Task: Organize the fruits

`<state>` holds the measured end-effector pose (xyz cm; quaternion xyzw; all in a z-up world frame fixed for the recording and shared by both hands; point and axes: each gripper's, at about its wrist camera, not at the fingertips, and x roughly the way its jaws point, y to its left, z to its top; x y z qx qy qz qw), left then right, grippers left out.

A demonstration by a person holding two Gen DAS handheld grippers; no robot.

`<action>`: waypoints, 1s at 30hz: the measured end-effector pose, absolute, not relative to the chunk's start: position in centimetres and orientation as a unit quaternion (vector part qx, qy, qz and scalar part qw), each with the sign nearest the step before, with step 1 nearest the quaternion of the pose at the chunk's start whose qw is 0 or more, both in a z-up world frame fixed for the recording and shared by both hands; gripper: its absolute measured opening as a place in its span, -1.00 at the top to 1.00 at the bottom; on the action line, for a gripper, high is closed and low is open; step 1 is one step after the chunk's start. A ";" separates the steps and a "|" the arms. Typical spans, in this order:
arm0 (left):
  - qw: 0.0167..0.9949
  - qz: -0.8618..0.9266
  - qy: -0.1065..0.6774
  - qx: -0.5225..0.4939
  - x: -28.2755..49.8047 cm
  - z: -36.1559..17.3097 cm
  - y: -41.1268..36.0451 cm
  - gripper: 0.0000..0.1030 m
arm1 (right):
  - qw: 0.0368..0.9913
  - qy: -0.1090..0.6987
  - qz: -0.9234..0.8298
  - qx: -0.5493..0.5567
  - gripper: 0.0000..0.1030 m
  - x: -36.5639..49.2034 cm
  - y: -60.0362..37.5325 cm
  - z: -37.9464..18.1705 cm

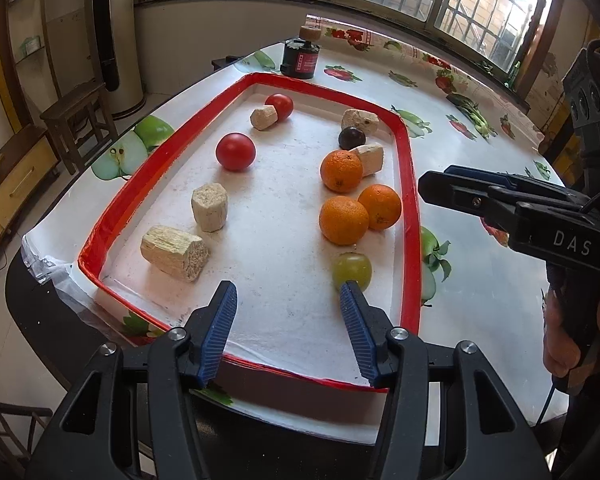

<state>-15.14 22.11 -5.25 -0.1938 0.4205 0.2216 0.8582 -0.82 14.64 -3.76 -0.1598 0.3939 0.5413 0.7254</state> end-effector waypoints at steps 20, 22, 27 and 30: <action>0.878 0.272 0.375 -0.123 -19.6 -3.5 18.9 -0.49 | 0.687 0.299 0.615 -0.245 -0.72 -3.9 9.1 -3.0; 0.882 0.277 0.363 -0.119 -20.1 -3.3 18.5 -0.50 | 0.681 0.291 0.621 -0.257 -0.72 -4.3 8.7 -3.1; 0.883 0.284 0.360 -0.104 -20.6 -3.1 17.6 -0.54 | 0.663 0.271 0.639 -0.280 -0.72 -5.0 8.0 -3.4; 0.882 0.293 0.357 -0.092 -20.8 -2.9 17.1 -0.54 | 0.652 0.258 0.655 -0.282 -0.72 -5.5 7.5 -3.4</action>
